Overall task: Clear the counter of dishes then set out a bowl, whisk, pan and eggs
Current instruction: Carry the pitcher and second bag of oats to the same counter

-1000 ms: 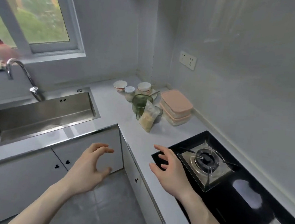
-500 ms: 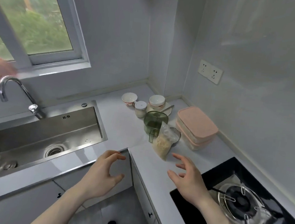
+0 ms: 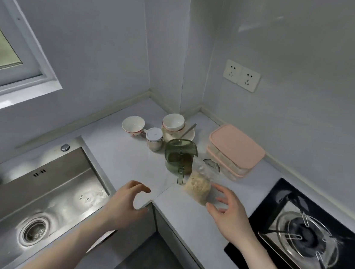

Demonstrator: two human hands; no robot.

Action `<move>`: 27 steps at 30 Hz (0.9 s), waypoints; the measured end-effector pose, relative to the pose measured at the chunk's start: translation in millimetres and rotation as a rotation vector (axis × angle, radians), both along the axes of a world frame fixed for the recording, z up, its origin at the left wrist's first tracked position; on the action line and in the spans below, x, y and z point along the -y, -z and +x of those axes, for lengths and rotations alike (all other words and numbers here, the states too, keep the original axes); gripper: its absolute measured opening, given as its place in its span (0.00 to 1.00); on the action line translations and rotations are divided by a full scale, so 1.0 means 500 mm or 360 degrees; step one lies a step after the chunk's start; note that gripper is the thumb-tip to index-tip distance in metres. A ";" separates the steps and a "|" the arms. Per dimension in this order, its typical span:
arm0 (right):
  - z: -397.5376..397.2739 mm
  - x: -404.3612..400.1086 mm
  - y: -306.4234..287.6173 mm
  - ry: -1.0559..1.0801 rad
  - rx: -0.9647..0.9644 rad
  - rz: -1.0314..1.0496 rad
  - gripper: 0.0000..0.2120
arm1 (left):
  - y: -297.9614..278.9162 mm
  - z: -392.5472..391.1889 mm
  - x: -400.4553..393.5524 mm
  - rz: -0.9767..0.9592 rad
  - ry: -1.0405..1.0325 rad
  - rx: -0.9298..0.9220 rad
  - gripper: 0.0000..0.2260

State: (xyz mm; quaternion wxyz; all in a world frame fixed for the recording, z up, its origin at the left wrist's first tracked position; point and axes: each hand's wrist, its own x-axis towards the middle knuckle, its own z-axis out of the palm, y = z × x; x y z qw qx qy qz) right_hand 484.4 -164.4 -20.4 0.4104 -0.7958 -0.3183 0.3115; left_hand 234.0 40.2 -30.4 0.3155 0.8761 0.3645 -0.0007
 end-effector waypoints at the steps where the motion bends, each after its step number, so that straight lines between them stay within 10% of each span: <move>1: -0.002 0.002 0.002 0.0024 0.0003 -0.0012 0.24 | -0.001 0.006 -0.013 -0.0001 0.0016 -0.0011 0.21; 27: 0.122 -0.189 0.098 0.0304 0.0258 -0.0537 0.26 | 0.126 0.289 -0.160 -0.0678 0.0135 -0.0330 0.28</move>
